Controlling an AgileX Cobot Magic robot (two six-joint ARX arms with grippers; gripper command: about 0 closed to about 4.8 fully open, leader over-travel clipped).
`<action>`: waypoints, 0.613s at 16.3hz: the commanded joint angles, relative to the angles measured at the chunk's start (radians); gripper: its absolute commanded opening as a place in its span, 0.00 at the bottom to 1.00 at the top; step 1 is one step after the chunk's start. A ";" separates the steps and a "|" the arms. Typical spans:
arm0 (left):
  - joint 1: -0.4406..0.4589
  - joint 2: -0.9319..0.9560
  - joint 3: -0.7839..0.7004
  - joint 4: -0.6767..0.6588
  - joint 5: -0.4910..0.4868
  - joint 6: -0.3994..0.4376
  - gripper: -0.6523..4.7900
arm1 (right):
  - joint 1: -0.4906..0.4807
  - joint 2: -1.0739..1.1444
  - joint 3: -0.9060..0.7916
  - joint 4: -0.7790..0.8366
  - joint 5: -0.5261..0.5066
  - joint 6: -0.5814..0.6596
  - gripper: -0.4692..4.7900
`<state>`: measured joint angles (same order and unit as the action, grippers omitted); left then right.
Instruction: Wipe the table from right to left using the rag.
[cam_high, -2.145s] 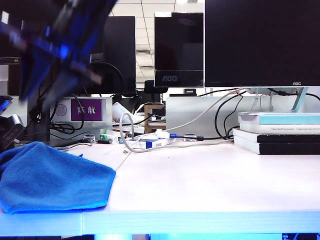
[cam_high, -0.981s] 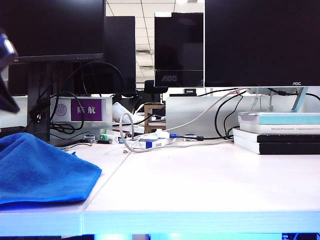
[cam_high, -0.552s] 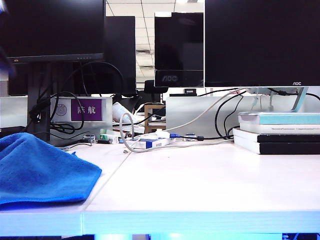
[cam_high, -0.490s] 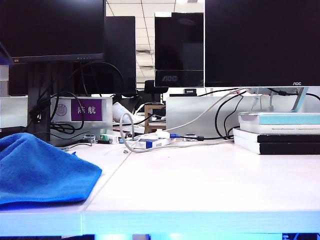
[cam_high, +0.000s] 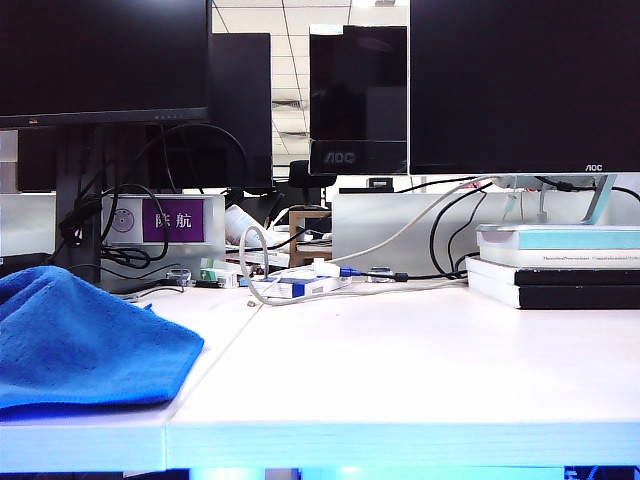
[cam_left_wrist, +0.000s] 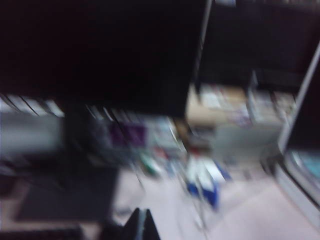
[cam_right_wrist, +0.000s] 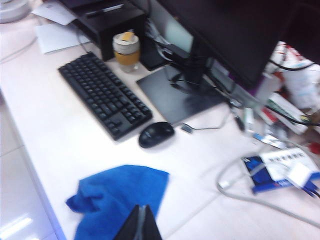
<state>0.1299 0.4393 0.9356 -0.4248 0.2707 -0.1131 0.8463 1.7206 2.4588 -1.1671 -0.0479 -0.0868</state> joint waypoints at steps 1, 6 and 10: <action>0.000 -0.119 -0.002 -0.117 -0.093 -0.003 0.11 | 0.002 -0.012 0.001 -0.088 0.031 -0.022 0.09; 0.002 -0.279 -0.100 -0.272 -0.160 -0.021 0.11 | 0.069 -0.014 -0.015 -0.192 0.032 -0.018 0.09; 0.001 -0.400 -0.420 -0.038 -0.154 -0.082 0.11 | 0.136 -0.023 -0.026 -0.215 0.031 -0.016 0.09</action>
<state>0.1318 0.0433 0.5457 -0.5392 0.1158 -0.1848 0.9791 1.7096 2.4294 -1.3891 -0.0216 -0.1032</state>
